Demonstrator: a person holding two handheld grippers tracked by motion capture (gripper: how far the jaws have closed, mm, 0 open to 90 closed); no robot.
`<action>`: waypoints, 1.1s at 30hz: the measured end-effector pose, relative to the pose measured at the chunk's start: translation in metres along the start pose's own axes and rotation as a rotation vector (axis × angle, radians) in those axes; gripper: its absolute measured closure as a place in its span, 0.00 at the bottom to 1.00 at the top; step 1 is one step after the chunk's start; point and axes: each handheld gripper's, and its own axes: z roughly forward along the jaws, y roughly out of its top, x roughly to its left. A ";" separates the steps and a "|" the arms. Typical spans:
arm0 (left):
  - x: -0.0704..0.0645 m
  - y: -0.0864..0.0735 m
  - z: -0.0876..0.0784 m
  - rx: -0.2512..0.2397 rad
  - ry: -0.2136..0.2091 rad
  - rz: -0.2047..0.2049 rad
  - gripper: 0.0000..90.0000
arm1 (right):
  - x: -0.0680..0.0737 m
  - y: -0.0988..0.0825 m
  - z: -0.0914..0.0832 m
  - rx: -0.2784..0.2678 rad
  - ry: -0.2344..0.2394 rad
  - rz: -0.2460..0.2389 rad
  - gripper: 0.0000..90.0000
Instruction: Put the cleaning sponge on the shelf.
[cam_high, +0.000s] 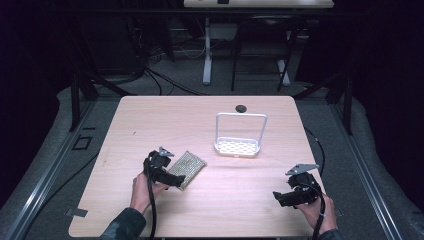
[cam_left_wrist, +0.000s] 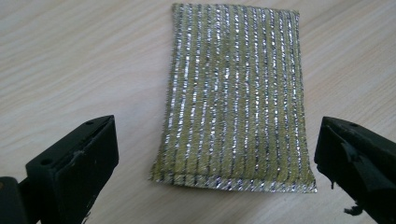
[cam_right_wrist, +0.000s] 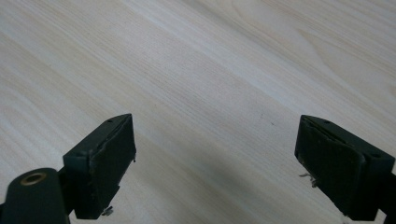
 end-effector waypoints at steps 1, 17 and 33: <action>0.000 0.000 0.000 0.000 0.000 0.000 0.00 | 0.000 0.000 0.000 0.000 0.000 0.000 0.13; -0.010 0.001 0.018 0.042 0.035 0.045 0.08 | 0.002 0.000 -0.002 -0.003 0.014 -0.002 0.15; -0.014 0.000 0.017 0.041 0.046 0.062 0.21 | 0.004 0.001 -0.001 0.009 0.015 -0.015 0.15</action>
